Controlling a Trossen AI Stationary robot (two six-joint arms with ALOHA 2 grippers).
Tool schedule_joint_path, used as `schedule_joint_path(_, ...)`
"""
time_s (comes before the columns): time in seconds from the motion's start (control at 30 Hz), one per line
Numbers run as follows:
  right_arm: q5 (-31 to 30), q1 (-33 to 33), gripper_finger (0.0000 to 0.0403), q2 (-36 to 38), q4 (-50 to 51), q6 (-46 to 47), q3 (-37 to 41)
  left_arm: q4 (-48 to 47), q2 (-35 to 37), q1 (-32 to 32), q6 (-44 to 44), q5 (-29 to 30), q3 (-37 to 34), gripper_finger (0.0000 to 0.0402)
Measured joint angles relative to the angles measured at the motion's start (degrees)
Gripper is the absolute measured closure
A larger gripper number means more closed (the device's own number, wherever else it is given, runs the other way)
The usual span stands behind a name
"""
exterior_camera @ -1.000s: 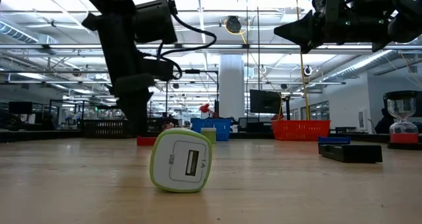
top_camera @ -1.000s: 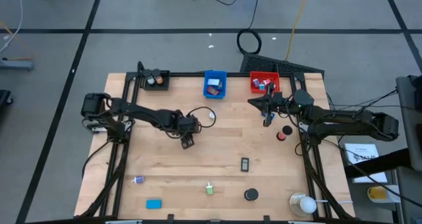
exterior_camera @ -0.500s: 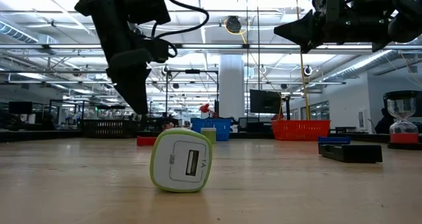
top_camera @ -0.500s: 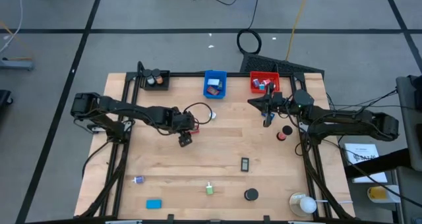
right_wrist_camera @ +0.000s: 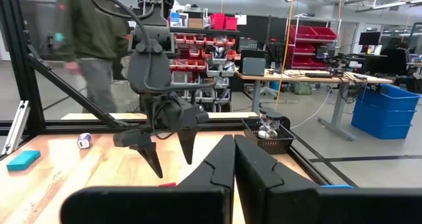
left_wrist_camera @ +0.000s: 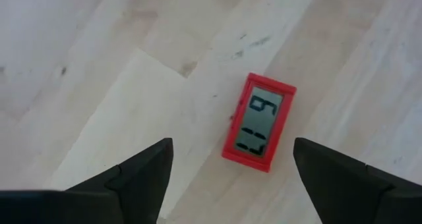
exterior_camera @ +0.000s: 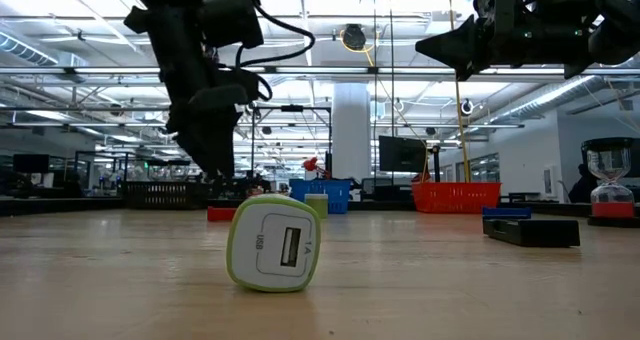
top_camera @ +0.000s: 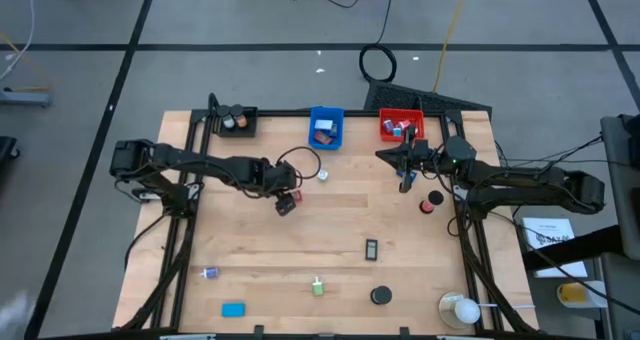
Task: Pick & Place Office items
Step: Put the red digital clock into the blue basket
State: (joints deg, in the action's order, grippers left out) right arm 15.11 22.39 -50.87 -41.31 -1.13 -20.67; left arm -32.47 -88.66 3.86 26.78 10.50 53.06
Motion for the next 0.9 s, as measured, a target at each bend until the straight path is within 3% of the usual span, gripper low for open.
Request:
schedule_joint_path(0.3, 0.0, 0.0, 0.0403, 0.0, 0.0, 0.0, 0.0, 7.3, -6.6, 1.0, -13.7, -3.7, 0.0, 0.0069)
schedule_joint_path(0.53, 0.0, 0.0, 0.0403, 0.0, 0.4, -0.1, 0.0, 7.0, -10.7, 1.0, -16.5, -5.9, 0.1, 0.008)
schedule_joint_path(0.67, 0.0, 0.0, 0.0403, 0.0, 0.3, -0.1, 0.0, 7.0, -10.9, 0.9, -16.7, -6.4, 0.2, 0.013)
schedule_joint_path(0.9, 0.0, 0.0, 0.0403, 0.0, 0.4, -0.2, 0.0, 5.4, -7.3, 2.7, -19.0, -4.3, 0.9, 0.0259)
